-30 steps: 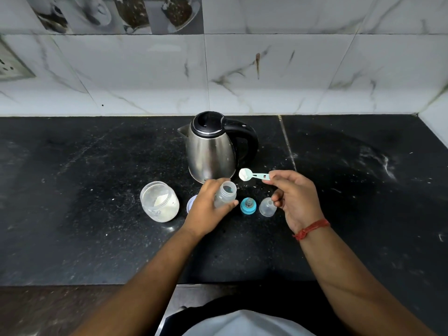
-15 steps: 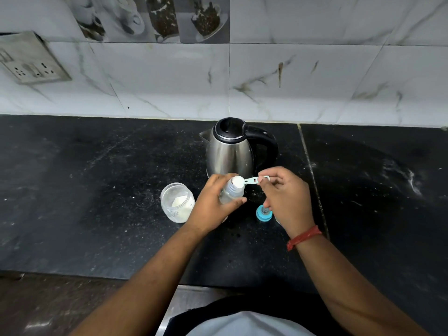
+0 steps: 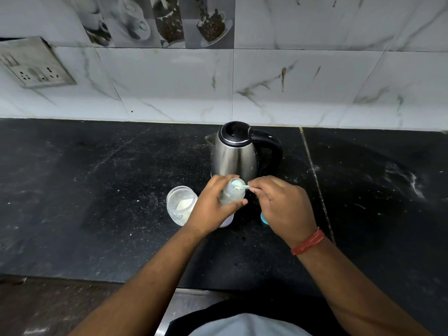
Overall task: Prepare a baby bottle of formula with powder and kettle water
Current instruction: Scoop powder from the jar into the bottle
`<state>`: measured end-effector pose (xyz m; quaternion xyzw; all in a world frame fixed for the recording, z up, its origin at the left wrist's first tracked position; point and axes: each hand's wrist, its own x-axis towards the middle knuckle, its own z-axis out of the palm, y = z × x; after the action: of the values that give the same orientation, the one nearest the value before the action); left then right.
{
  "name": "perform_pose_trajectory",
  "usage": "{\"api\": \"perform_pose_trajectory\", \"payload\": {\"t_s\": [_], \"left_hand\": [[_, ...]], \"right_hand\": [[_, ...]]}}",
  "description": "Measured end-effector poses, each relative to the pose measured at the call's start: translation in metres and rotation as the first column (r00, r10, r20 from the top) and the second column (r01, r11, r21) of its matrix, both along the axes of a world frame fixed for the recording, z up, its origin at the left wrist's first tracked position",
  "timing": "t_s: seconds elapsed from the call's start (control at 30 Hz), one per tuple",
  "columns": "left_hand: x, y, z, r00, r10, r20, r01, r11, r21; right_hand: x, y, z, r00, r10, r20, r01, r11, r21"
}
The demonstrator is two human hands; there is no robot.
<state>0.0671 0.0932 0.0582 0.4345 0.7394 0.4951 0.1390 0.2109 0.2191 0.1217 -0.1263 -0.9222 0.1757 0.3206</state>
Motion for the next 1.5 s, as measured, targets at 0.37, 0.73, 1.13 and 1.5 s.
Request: {"api": "perform_pose_trajectory", "payload": {"t_s": [0.37, 0.73, 1.13, 1.5], "left_hand": [[0.003, -0.003, 0.002, 0.999, -0.036, 0.01, 0.036, 0.999, -0.015], [0.011, 0.01, -0.01, 0.993, -0.032, 0.111, 0.041, 0.996, -0.082], [0.021, 0.029, -0.038, 0.988, -0.024, 0.152, 0.064, 0.962, -0.264], [0.02, 0.019, -0.042, 0.988, -0.016, 0.156, 0.058, 0.962, -0.268]], "right_hand": [[0.003, -0.003, -0.006, 1.0, 0.004, -0.01, -0.004, 1.0, 0.023], [0.021, 0.009, 0.004, 0.939, -0.318, -0.135, 0.128, 0.682, -0.72], [0.041, 0.024, -0.013, 0.873, -0.485, -0.054, 0.151, 0.374, -0.915], [0.043, 0.029, -0.013, 0.868, -0.496, -0.038, 0.15, 0.334, -0.93]]}}
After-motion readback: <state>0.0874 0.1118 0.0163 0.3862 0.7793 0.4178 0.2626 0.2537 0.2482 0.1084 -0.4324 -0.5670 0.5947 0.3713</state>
